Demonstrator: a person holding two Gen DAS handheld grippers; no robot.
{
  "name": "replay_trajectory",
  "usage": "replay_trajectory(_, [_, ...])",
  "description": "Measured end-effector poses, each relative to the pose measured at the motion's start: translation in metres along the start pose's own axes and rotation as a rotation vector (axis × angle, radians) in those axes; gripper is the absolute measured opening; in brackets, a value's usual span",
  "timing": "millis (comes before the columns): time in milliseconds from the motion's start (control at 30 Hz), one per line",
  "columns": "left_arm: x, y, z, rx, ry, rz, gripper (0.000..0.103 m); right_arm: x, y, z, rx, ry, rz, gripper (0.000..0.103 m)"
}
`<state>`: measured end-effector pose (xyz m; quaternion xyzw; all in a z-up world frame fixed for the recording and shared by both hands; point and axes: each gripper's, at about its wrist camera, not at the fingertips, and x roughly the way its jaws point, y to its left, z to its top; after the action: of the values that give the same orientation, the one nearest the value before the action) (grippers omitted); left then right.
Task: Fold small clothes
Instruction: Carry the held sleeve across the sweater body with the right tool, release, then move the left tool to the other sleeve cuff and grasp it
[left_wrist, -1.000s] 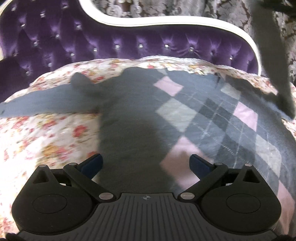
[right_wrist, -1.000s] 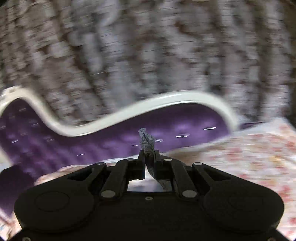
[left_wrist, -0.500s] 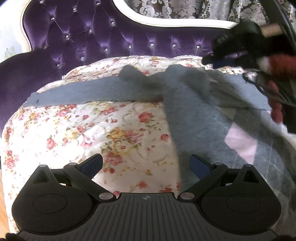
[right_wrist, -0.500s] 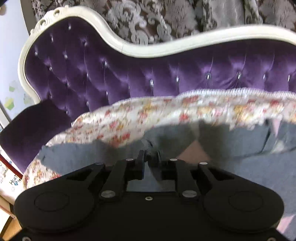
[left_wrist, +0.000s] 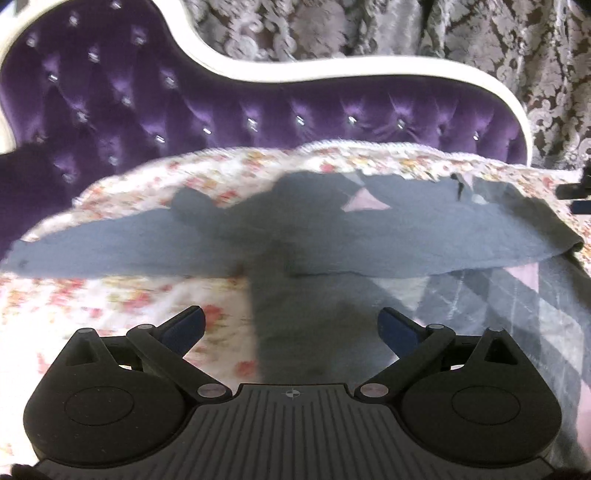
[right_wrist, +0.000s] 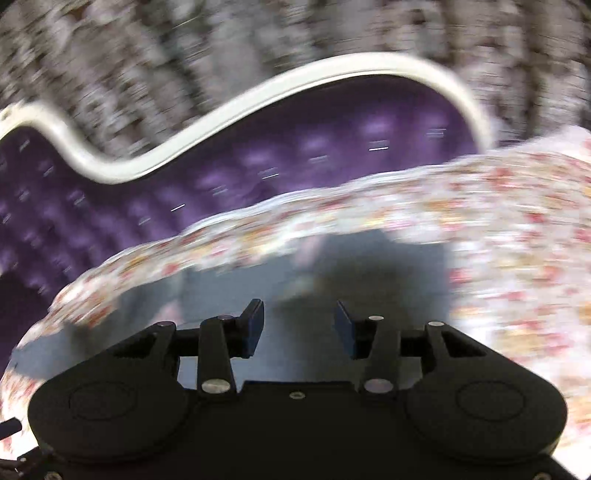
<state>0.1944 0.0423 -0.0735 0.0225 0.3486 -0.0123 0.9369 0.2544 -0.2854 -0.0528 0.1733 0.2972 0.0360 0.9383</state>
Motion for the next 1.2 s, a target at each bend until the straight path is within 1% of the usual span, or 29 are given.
replay_trajectory(133, [0.029,-0.02,-0.012,0.008,0.081,-0.031,0.102,-0.002,-0.048,0.006,0.048,0.007,-0.078,0.054])
replay_trajectory(167, [0.034,-0.024,-0.019,0.018,0.07,-0.022,0.103,-0.001,-0.057,0.006,0.05,0.013,-0.091,0.054])
replay_trajectory(200, [0.032,-0.026,-0.026,0.023,0.016,-0.013,0.103,0.002,-0.063,0.007,0.054,0.021,-0.099,0.054])
replay_trajectory(233, [0.031,-0.027,-0.031,0.027,-0.005,-0.007,0.103,0.005,-0.07,0.006,0.061,0.029,-0.1,0.053])
replay_trajectory(300, [0.028,-0.025,-0.032,0.018,-0.009,-0.012,0.103,0.011,-0.081,0.004,0.084,0.045,-0.081,0.053])
replay_trajectory(367, [0.029,-0.023,-0.031,0.007,0.002,-0.024,0.103,0.019,-0.084,0.002,0.11,0.053,-0.051,0.053])
replay_trajectory(433, [0.028,-0.023,-0.031,0.013,-0.003,-0.019,0.103,0.026,-0.086,0.0,0.134,0.061,-0.027,0.052])
replay_trajectory(467, [0.027,-0.024,-0.031,0.015,-0.005,-0.017,0.103,0.029,-0.089,-0.001,0.143,0.068,-0.018,0.049])
replay_trajectory(500, [0.027,-0.024,-0.03,0.014,-0.004,-0.017,0.103,0.032,-0.088,-0.002,0.149,0.076,-0.012,0.04])
replay_trajectory(533, [0.03,-0.024,-0.028,0.013,-0.002,-0.018,0.103,0.036,-0.087,-0.003,0.149,0.088,-0.005,0.03])
replay_trajectory(567, [0.03,-0.023,-0.027,0.012,-0.003,-0.02,0.103,0.04,-0.086,-0.004,0.142,0.106,0.005,0.011])
replay_trajectory(600, [0.03,-0.023,-0.027,0.011,-0.003,-0.021,0.103,0.042,-0.084,-0.004,0.122,0.119,0.003,0.011])
replay_trajectory(633, [0.03,-0.024,-0.027,0.012,-0.003,-0.02,0.103,0.041,-0.08,-0.003,0.087,0.121,-0.02,0.01])
replay_trajectory(700, [0.03,-0.024,-0.027,0.014,-0.003,-0.018,0.103,0.038,-0.073,0.003,-0.009,0.103,-0.112,0.01])
replay_trajectory(767, [0.03,-0.024,-0.028,0.012,-0.005,-0.019,0.103,0.039,-0.076,0.008,-0.049,0.089,-0.193,0.01])
replay_trajectory(867, [0.03,-0.023,-0.028,0.012,-0.004,-0.019,0.103,0.048,-0.083,0.005,-0.046,0.125,-0.2,0.011])
replay_trajectory(900, [0.03,-0.023,-0.028,0.012,-0.003,-0.019,0.103,0.05,-0.081,0.004,-0.062,0.122,-0.206,0.014])
replay_trajectory(967, [0.03,-0.023,-0.028,0.012,-0.004,-0.018,0.103,0.046,-0.078,0.003,-0.059,0.104,-0.225,0.023])
replay_trajectory(1067, [0.029,-0.023,-0.028,0.01,-0.008,-0.015,0.103,0.033,-0.066,0.004,-0.051,0.043,-0.265,0.023])
replay_trajectory(1133, [0.029,-0.023,-0.029,0.009,-0.009,-0.014,0.103,0.021,-0.052,0.003,-0.069,0.001,-0.233,0.029])
replay_trajectory(1167, [0.029,-0.023,-0.029,0.009,-0.01,-0.015,0.103,0.018,-0.044,0.002,-0.069,-0.003,-0.192,0.037])
replay_trajectory(1200, [0.029,-0.023,-0.029,0.008,-0.01,-0.015,0.103,0.017,-0.037,-0.001,-0.071,0.001,-0.157,0.042])
